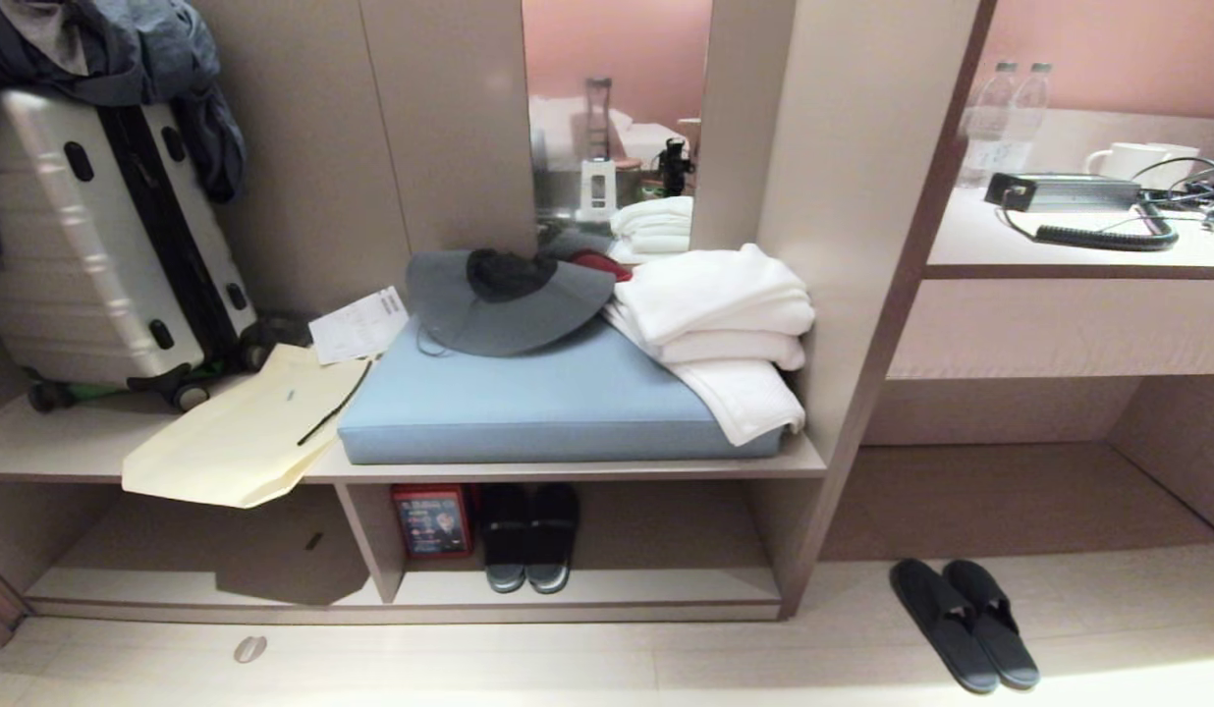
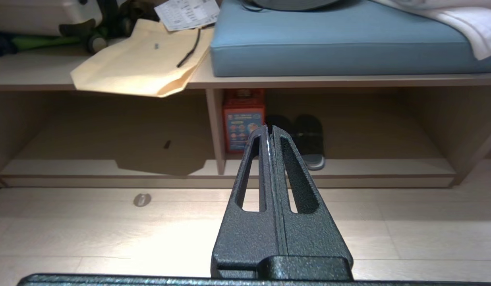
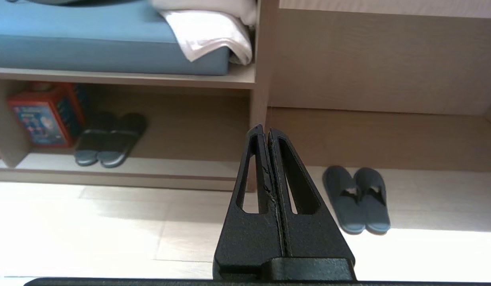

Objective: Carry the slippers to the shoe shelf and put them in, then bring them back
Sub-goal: Pick up the slippers on the floor

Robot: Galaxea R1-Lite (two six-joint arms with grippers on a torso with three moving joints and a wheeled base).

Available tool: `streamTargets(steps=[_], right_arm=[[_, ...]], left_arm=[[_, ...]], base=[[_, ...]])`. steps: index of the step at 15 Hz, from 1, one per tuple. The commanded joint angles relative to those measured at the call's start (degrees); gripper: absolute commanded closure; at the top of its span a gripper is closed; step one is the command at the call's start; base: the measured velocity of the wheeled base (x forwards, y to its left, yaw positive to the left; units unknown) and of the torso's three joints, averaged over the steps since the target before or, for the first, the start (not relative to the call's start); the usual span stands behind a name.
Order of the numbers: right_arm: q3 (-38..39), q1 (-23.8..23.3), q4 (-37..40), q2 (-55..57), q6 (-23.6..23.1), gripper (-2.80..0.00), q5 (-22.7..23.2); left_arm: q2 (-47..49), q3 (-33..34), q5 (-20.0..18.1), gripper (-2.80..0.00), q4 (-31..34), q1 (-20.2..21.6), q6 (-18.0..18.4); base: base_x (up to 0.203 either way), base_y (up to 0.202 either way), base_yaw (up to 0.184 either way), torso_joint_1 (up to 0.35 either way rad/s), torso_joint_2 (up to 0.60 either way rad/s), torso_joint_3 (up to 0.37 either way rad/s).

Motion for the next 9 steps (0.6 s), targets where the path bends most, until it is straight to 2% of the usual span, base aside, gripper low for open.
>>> streamTargets(steps=[1,9], right_arm=[[0.0,0.0,0.0,0.0,0.0,0.0,0.0],[0.0,0.0,0.0,0.0,0.0,0.0,0.0]], left_arm=[[0.1,0.0,0.0,0.0,0.0,0.0,0.0],[0.0,0.0,0.0,0.0,0.0,-0.1,0.0]], base=[[0.0,-0.199,0.001,0.002,0.0,0.002],[0.0,-0.197,0.004,0.002,0.0,0.002]])
